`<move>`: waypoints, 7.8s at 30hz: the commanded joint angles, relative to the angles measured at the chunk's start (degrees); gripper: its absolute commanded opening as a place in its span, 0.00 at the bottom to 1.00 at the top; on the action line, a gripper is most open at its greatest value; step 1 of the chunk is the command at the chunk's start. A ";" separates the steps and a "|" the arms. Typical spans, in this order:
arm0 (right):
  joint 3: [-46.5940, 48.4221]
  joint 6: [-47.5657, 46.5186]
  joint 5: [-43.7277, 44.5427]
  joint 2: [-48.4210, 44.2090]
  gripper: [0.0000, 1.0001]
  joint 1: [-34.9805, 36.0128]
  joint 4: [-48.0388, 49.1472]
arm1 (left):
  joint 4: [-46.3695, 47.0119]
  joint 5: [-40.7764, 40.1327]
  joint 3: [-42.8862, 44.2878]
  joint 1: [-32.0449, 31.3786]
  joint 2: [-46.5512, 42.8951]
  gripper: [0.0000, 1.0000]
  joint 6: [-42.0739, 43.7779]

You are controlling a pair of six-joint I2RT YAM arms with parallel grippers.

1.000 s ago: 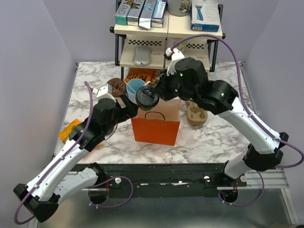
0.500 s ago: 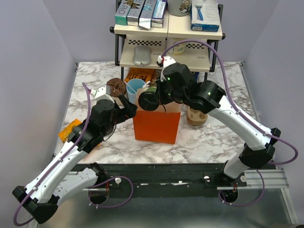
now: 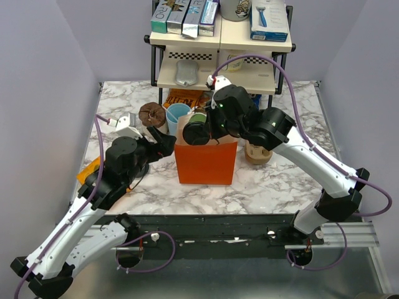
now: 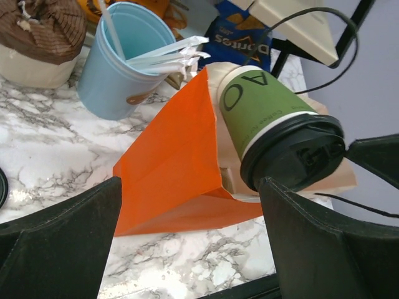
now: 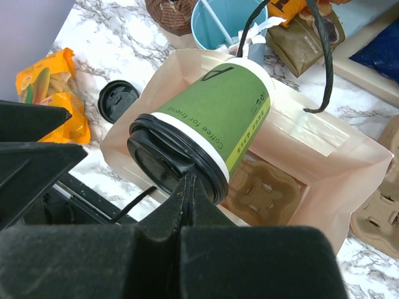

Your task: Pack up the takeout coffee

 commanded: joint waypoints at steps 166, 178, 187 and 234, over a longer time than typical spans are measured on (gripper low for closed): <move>-11.98 25.59 -15.40 0.08 0.01 -12.11 3.34 | 33.32 19.46 -16.68 11.81 2.91 0.99 -6.33; -16.90 28.32 -19.44 -6.69 0.01 -14.74 9.31 | 34.74 19.89 -17.30 11.81 1.94 0.99 0.78; -19.63 30.34 -19.00 -7.57 0.01 -15.27 9.22 | 36.95 24.47 -18.71 11.64 2.12 0.93 2.45; -13.12 25.86 -22.08 2.18 0.03 -15.27 -2.73 | 32.81 15.24 -20.47 -1.63 -2.63 0.99 0.87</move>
